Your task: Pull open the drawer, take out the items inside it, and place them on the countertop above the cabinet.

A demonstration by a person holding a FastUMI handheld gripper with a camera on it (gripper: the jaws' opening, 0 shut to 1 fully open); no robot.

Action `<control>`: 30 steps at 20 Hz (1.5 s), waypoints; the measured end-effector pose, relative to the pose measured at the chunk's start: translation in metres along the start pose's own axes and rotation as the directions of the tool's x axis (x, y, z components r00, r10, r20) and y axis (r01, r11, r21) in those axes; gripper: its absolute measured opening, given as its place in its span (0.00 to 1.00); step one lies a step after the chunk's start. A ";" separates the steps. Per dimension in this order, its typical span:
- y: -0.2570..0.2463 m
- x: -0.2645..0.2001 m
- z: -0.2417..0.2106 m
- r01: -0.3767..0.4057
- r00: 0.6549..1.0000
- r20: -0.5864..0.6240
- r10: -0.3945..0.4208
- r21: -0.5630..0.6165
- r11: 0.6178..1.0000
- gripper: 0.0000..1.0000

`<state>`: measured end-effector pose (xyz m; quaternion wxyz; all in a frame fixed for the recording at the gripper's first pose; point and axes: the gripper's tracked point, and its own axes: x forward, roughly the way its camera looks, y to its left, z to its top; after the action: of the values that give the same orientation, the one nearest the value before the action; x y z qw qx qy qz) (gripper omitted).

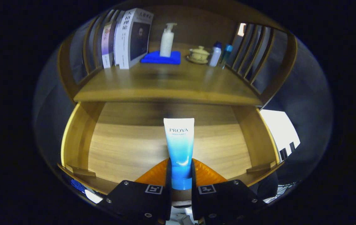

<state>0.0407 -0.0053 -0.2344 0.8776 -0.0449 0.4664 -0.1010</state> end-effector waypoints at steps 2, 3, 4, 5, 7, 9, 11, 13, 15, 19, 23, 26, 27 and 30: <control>0.000 -0.012 0.027 0.002 0.998 0.059 -0.002 0.002 1.000 0.26; 0.001 -0.014 0.039 -0.004 0.997 0.083 0.004 0.002 1.000 0.26; 0.001 -0.015 0.049 -0.005 0.995 0.102 0.005 0.001 1.000 0.26; 0.001 -0.013 0.061 -0.003 0.993 0.120 0.002 0.001 1.000 0.27; 0.000 -0.004 0.081 -0.004 0.989 0.148 0.005 -0.011 1.000 0.26; -0.004 0.010 0.096 0.005 0.987 0.163 0.001 -0.033 0.999 0.26; -0.007 0.030 0.111 0.002 0.985 0.175 0.003 -0.031 1.000 0.26; -0.010 0.052 0.124 -0.014 0.983 0.181 0.018 -0.021 1.000 0.27; -0.020 0.070 0.137 0.000 0.983 0.184 0.005 -0.030 1.000 0.27; -0.018 0.104 0.161 -0.047 0.982 0.184 0.049 -0.016 0.999 0.29; -0.013 0.125 0.166 -0.082 0.982 0.167 0.084 -0.017 0.996 0.33; -0.007 0.128 0.170 -0.100 0.981 0.167 0.100 -0.008 0.995 0.38; -0.002 0.130 0.169 -0.114 0.980 0.165 0.113 -0.005 0.993 0.41; 0.003 0.130 0.173 -0.123 0.971 0.203 0.129 -0.044 0.991 0.47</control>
<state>0.2555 -0.0331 -0.2431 0.9249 -0.0389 0.3769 -0.0326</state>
